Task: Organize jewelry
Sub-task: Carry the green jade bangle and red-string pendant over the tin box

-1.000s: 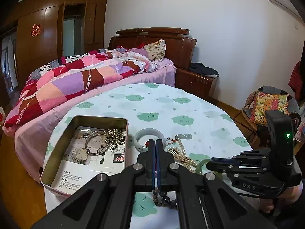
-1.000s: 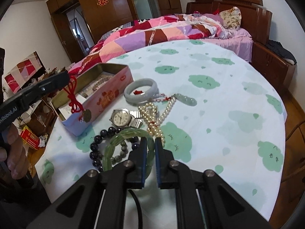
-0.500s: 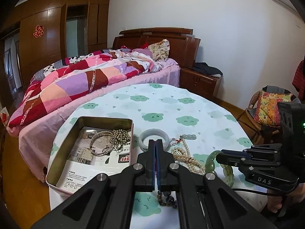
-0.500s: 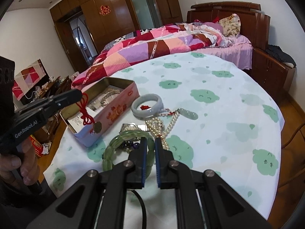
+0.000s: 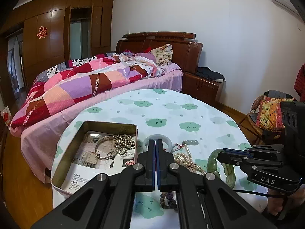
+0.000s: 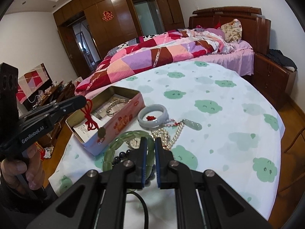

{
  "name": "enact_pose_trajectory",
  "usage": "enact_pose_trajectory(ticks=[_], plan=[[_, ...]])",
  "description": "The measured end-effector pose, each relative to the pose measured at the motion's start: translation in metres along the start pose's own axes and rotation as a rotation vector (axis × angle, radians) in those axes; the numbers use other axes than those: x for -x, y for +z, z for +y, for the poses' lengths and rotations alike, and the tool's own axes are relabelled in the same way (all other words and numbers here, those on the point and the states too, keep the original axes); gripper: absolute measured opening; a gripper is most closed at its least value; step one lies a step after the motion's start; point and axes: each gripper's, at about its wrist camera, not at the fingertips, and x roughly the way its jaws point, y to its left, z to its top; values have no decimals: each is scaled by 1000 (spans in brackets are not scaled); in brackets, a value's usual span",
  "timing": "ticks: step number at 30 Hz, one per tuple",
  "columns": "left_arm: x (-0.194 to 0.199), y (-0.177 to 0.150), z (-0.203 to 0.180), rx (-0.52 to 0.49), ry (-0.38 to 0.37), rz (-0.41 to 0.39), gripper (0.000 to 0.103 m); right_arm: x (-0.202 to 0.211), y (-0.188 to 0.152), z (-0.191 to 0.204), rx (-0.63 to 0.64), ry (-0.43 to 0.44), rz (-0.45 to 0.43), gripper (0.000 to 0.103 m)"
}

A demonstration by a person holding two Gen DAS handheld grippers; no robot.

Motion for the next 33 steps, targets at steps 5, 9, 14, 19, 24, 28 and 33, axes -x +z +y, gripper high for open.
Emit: enact_pose_trajectory(ticks=[5,9,14,19,24,28,33], plan=[[7,9,4,-8,13,-25,0,-1,10,6,16,9,-9,11],[10,17,8,-27,33,-42,0,-3,21,14,43,12,-19,11],[12,24,18,-25,59,-54,0,-8,33,23,71,15,-29,11],[14,27,35,-10,89,-63,0,-14,48,36,106,19,-36,11],[10,31,63,31,126,-65,0,-22,63,47,127,22,-43,11],[0,30,85,63,137,-56,0,-37,73,54,129,27,-31,11],[-20,24,100,84,153,-32,0,-62,84,69,150,24,-5,11]])
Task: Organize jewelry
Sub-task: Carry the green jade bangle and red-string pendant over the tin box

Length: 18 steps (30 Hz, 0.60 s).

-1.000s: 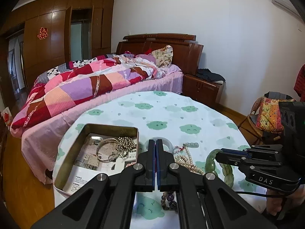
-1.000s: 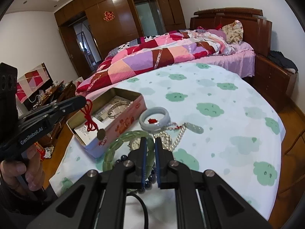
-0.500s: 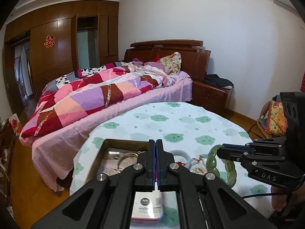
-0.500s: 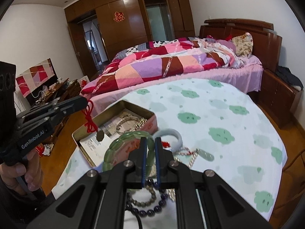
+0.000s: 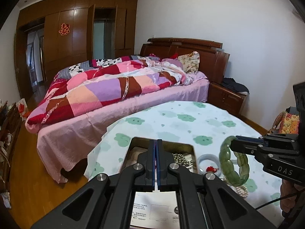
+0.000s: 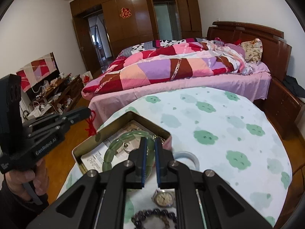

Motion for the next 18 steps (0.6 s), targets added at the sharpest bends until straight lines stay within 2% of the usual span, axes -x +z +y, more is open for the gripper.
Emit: enact_pose_trajectory(ticks=[12,18], plan=[[-29,-15,13,6,14,70,0,-60,-2,26,77,-32,114,11],[-36,-20,13,0,16,93,0,-75,-8,27,76,-39,153,11]])
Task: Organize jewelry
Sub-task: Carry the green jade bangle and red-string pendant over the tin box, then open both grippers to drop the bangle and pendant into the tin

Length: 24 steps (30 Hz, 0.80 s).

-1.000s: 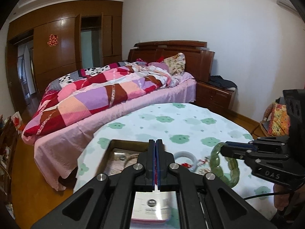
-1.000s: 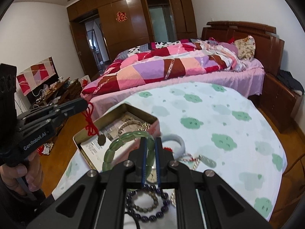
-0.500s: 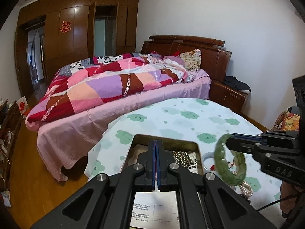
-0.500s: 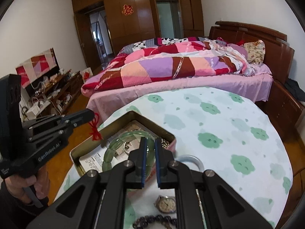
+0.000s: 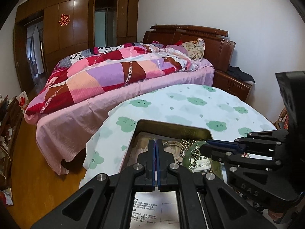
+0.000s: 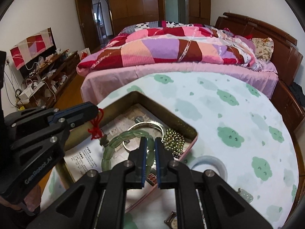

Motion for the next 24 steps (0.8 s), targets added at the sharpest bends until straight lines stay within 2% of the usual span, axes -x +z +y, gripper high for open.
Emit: enact_pose_trajectory(ticks=[11,13,18,20,24], plan=[[-11,-6,-2,-5,8,35,0,-12,-5,-9,-25,3,49,13],[-12,-7,-3,-8,9,39,0,-13,-6,-8,-26,13,59,17],[-13,-6,-3,-9,-1,53,1,-12,-7,-9,-44,24,53,21],[-13,-6,-5,-14,2,60,1,-10,-8,-9,-46,20,49,26],[-12,-5,-8,-18,8,64,4,-1,-10,-11,-61,25,17,55]])
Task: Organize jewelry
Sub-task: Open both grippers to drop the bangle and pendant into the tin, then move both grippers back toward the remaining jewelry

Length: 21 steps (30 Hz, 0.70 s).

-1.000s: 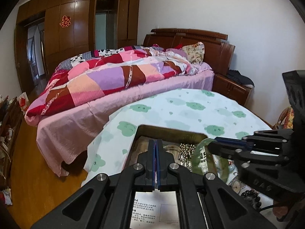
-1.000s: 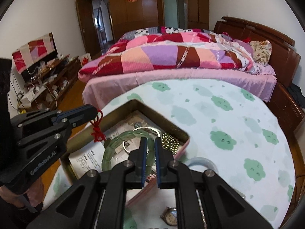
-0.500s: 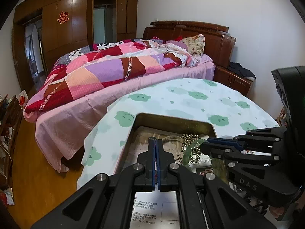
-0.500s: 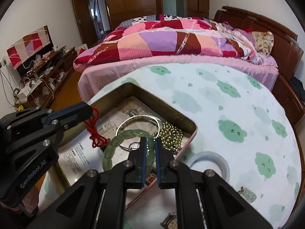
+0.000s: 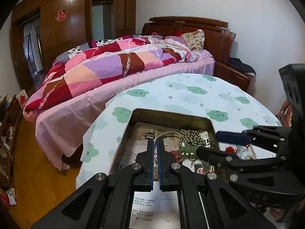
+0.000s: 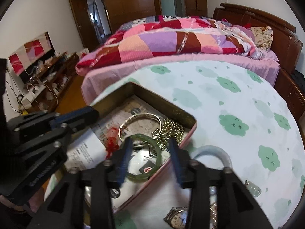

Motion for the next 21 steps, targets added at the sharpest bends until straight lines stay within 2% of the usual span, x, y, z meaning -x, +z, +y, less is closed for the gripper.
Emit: enact_pose_trajectory(ticks=[2,4,6,9,15,21], plan=[[1,0,0,5,5,1,12,3,0,1,4,-11,-12,57],[3,1,1,10,30,-10,45,6,0,2,3,-1,-16,57],[7,1,3,12,63,-32,58,8,0,-1,-3,-4,-25,57],[11,2,8,28,32,-45,61,12,-1,-6,-18,0,-33,62],[11,3,9,34,44,-38,62,23,-12,-22,-43,-12,-30,63],[15,3,6,37,53,-34,62,58,-35,-59,-88,-60,-52,69]])
